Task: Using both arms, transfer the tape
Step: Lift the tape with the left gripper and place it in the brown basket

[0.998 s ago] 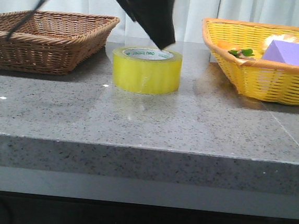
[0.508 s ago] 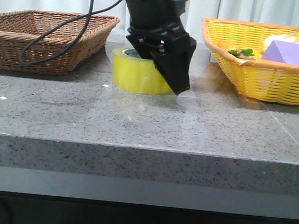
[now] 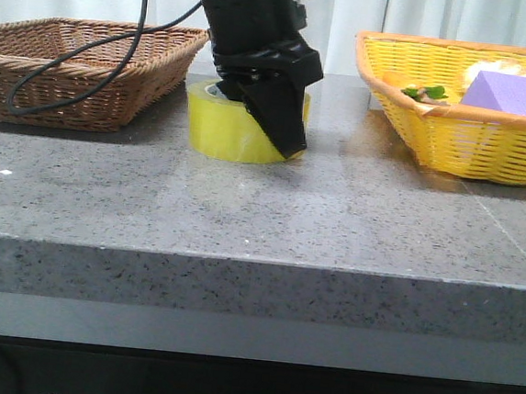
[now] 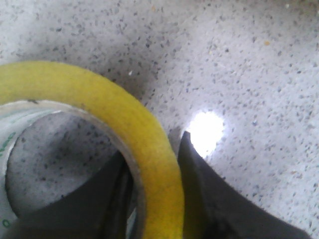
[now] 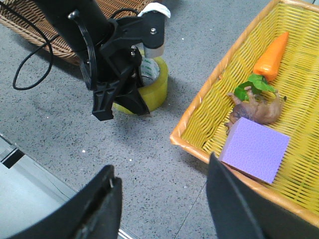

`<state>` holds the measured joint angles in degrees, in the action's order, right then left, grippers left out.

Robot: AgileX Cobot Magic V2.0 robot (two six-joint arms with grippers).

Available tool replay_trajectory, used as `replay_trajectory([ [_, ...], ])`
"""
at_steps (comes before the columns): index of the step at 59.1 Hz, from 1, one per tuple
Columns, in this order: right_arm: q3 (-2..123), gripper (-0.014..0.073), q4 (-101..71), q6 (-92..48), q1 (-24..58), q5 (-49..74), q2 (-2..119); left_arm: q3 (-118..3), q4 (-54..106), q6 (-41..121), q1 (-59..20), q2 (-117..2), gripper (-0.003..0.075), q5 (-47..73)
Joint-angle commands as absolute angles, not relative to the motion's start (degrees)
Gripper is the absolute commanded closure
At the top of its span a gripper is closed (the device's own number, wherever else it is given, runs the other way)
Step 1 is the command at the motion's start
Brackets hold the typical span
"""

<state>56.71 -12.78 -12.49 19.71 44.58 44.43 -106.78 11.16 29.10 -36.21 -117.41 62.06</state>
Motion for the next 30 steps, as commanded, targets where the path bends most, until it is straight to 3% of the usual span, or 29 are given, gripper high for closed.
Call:
replay_trajectory([
  [1,58.2,0.0179,-12.9,-12.4,19.4,40.8,44.1,-109.9,12.2,29.0,-36.1,-114.2,0.0597,61.0],
  [30,58.2,0.0179,-12.9,-12.4,19.4,40.8,44.1,-125.1,11.2,19.6,-32.9,-114.2,0.0598,64.4],
])
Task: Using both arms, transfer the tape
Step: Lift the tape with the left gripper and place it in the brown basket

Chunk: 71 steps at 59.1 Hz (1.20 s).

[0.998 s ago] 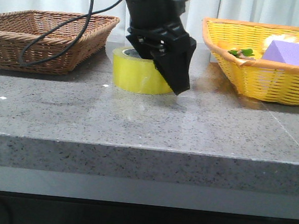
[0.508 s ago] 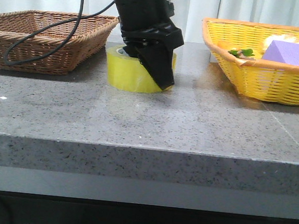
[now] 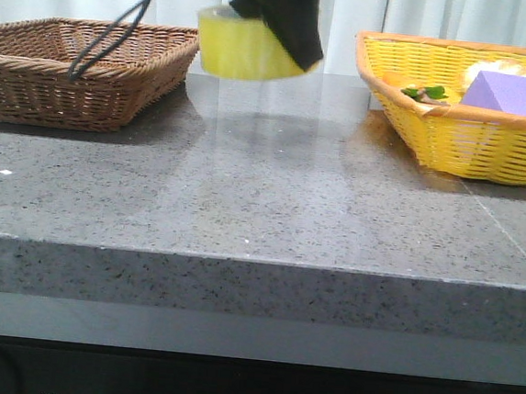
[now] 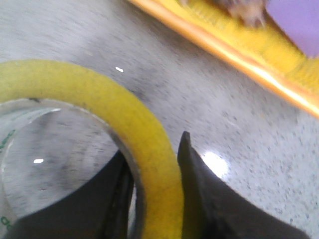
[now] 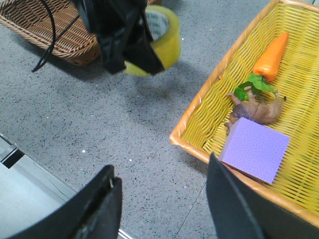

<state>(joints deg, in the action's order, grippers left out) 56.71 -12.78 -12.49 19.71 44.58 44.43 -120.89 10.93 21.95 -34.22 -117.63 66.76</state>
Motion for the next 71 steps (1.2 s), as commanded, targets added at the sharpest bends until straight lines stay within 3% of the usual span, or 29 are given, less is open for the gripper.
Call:
replay_trajectory([
  [1,58.2,0.0179,-12.9,-12.4,19.4,40.8,44.1,-125.5,11.2,19.0,-32.6,-114.2,0.0597,64.6],
  [43,58.2,0.0179,-12.9,-12.4,19.4,40.8,44.1,-128.6,5.4,15.4,-16.4,-114.6,0.0598,66.5],
  [60,58.2,0.0179,-12.9,-12.4,19.4,40.8,44.1,-128.7,5.3,15.4,-14.8,-119.8,0.0596,66.7],
  [64,58.2,0.0179,-12.9,-12.4,19.4,40.8,44.1,-128.7,5.3,14.8,-14.8,-120.8,0.0569,66.3],
  [71,58.2,0.0179,-12.9,-12.4,19.4,40.8,44.1,-128.7,5.3,14.4,-14.8,-121.5,0.0435,65.7],
])
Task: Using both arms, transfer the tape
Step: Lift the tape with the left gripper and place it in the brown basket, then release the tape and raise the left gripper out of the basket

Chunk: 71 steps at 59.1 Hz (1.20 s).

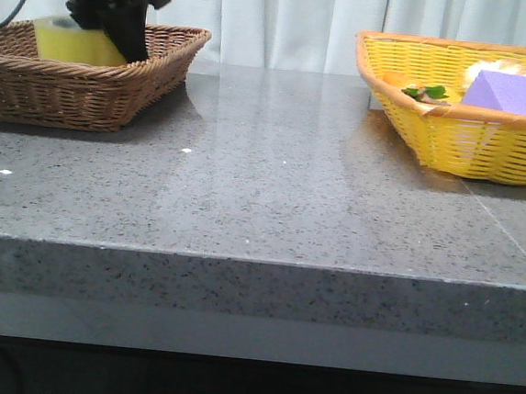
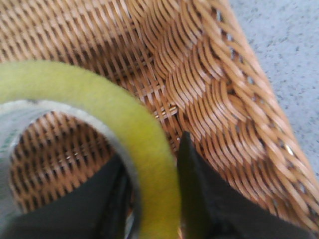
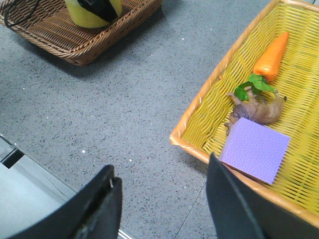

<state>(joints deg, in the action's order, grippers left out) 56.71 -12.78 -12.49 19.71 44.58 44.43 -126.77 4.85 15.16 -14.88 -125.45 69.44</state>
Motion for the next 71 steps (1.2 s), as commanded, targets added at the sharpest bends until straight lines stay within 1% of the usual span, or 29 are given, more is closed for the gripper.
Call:
replay_trajectory([
  [1,58.2,0.0179,-12.9,-12.4,19.4,40.8,44.1,-128.7,5.3,14.4,-14.8,-121.5,0.0419,65.7],
  [4,58.2,0.0179,-12.9,-12.4,19.4,40.8,44.1,-128.7,5.3,14.2,-14.8,-121.6,0.0371,66.0],
  [8,58.2,0.0179,-12.9,-12.4,19.4,40.8,44.1,-128.7,5.3,13.9,-14.8,-121.3,0.0341,66.4],
  [20,58.2,0.0179,-12.9,-12.4,19.4,40.8,44.1,-128.7,5.2,12.4,-14.8,-117.6,0.0342,69.3],
  [34,58.2,0.0179,-12.9,-12.4,19.4,40.8,44.1,-127.5,5.8,10.5,-14.8,-109.3,0.0342,71.2],
  [50,58.2,0.0179,-12.9,-12.4,19.4,40.8,44.1,-114.7,5.8,5.0,-15.4,-96.1,0.0343,73.6],
  [63,58.2,0.0179,-13.5,-12.4,19.4,40.7,44.1,-104.3,5.8,4.5,-15.4,-86.1,0.0343,73.6],
  [71,58.1,0.0179,-13.7,-12.4,19.4,41.0,44.1,-94.7,5.8,4.5,-15.4,-78.6,0.0343,69.9],
])
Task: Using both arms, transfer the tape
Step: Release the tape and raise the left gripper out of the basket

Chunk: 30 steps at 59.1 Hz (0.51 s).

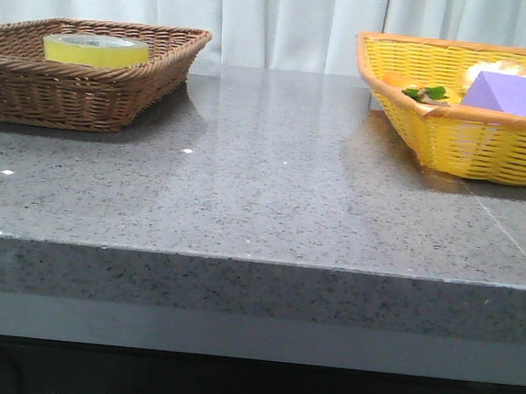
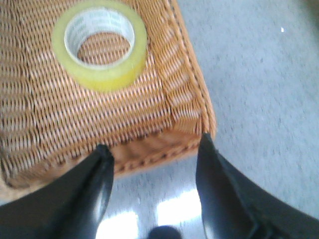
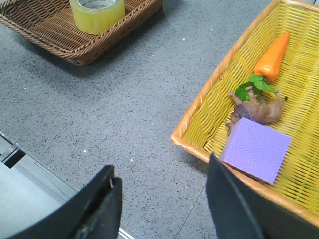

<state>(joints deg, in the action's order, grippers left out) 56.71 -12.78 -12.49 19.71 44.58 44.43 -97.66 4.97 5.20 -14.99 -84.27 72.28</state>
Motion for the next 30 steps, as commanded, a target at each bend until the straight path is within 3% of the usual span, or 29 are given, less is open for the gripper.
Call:
replay_trajectory([
  [1,58.1,0.0179,-13.7,-12.3,19.4,41.0,44.1,-93.7,5.8,4.5,-15.4,-77.8,0.0343,69.3],
  [30,58.1,0.0179,-6.4,-2.5,14.1,47.6,43.1,-62.4,5.5,5.0,-15.4,-52.2,0.0343,50.6],
])
